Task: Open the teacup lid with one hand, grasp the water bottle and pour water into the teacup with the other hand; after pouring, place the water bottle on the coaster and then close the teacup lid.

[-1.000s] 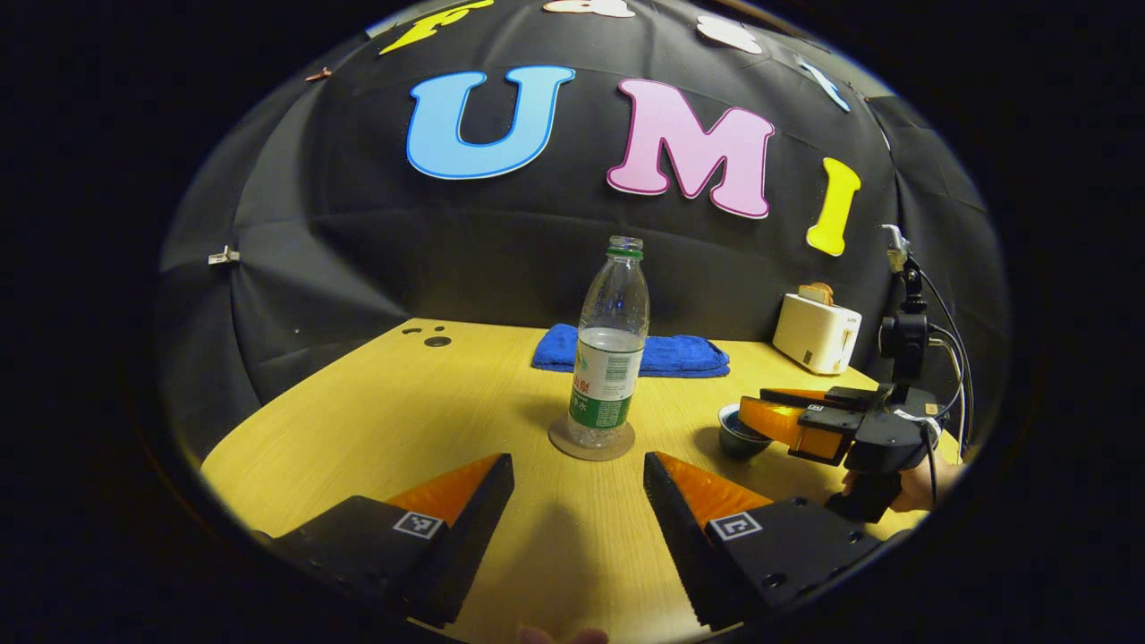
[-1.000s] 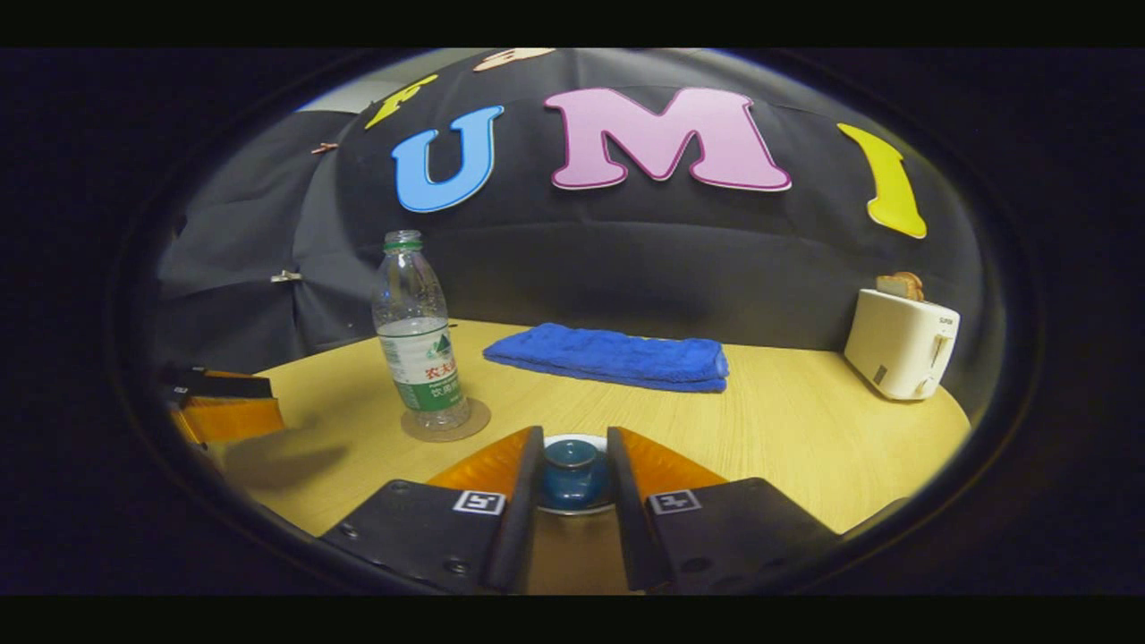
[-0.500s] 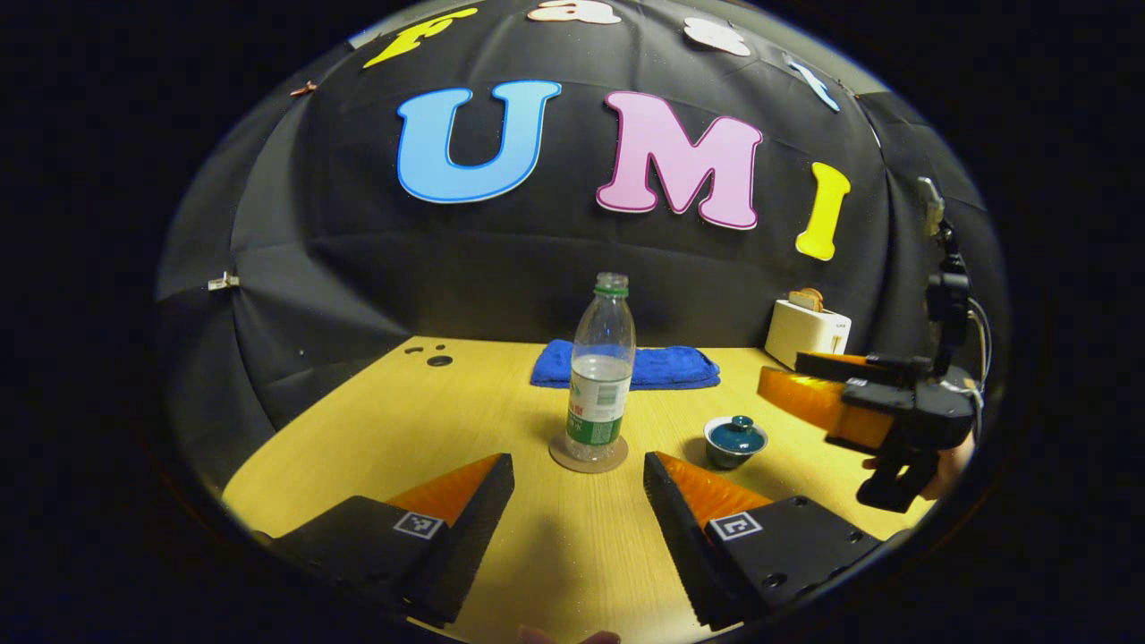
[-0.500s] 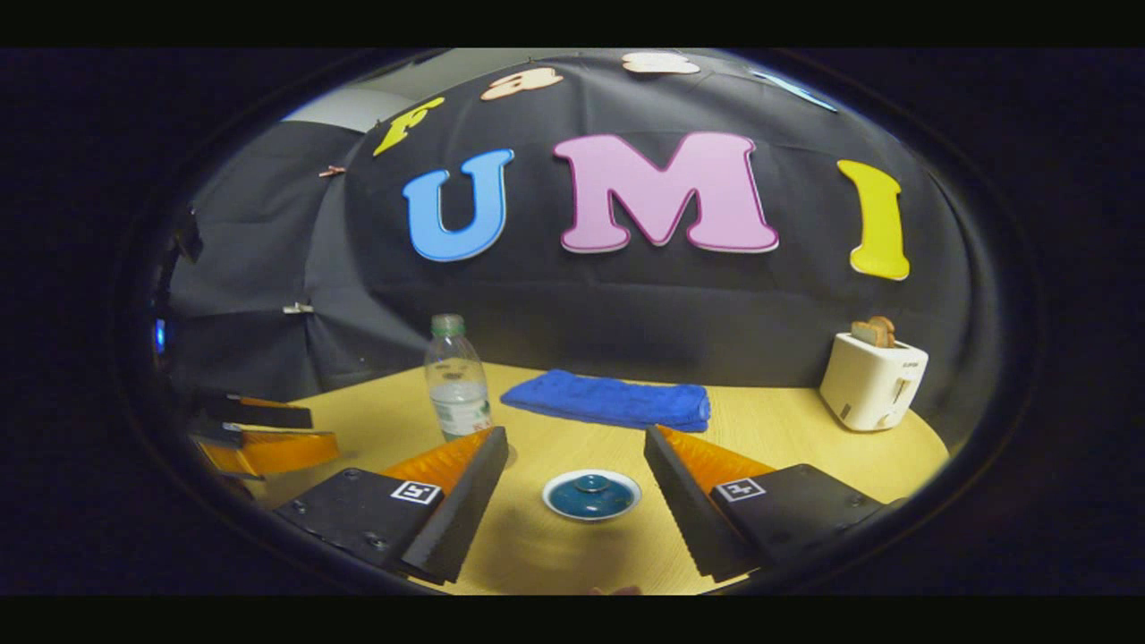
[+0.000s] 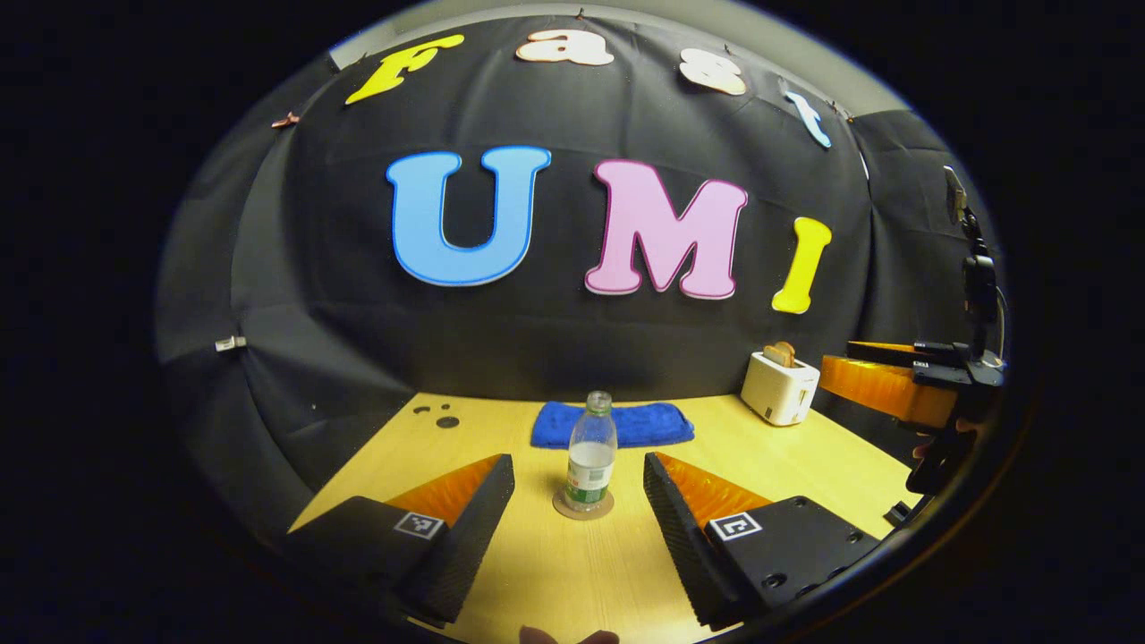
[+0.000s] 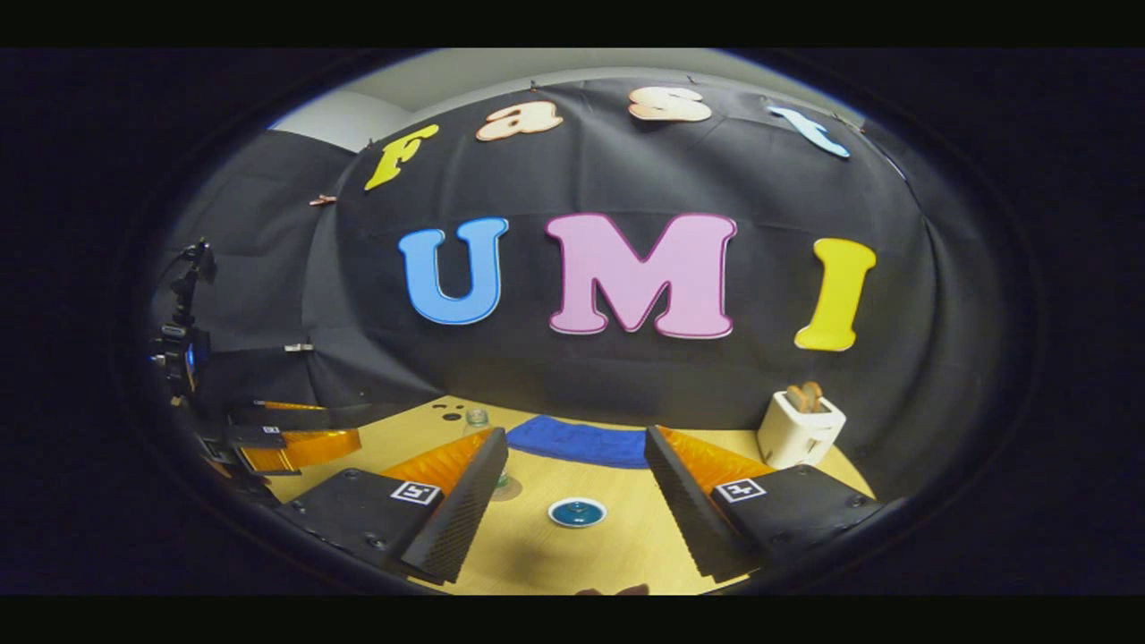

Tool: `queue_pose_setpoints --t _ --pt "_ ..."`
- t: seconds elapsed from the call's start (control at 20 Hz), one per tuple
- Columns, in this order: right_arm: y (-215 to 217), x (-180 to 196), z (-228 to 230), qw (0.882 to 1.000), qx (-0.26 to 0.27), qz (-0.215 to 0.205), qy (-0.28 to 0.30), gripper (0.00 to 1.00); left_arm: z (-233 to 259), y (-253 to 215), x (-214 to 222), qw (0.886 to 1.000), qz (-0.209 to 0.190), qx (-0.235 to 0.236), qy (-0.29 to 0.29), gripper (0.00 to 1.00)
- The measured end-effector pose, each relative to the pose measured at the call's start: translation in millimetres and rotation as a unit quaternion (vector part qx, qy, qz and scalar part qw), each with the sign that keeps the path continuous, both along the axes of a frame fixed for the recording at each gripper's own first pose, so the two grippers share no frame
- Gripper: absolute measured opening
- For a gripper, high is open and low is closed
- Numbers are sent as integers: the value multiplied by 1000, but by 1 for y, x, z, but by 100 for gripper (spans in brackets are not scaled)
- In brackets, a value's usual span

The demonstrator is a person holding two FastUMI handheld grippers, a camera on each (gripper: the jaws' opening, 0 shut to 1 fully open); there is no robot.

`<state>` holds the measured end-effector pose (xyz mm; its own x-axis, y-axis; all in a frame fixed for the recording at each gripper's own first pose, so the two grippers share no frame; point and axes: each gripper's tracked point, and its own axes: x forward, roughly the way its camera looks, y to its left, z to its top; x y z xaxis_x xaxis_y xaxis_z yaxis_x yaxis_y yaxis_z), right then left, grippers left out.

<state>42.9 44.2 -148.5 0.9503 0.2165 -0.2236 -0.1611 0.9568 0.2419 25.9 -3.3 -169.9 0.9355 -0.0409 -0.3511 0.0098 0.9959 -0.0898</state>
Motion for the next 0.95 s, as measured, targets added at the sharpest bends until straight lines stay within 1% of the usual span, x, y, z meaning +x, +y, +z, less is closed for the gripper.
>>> queue_pose_setpoints --t 0.25,0.4,0.5,0.7,0.95 --pt "-4 -10 53 1000 -4 -19 -17 95 34 9 -6 1000 -1 -8 -9 92" --pt "-3 -17 69 999 -10 -26 -24 95 47 12 -10 1000 -4 -13 -15 92" --pt "-2 -22 75 999 -10 -33 -26 98 54 15 -12 1000 -6 -19 -19 92" --pt "-8 -32 79 998 -22 -45 -30 98 62 18 -13 999 -14 -22 -27 92" --pt "-7 -38 73 999 -19 -27 -30 98 61 20 -20 1000 -3 -9 -29 92"
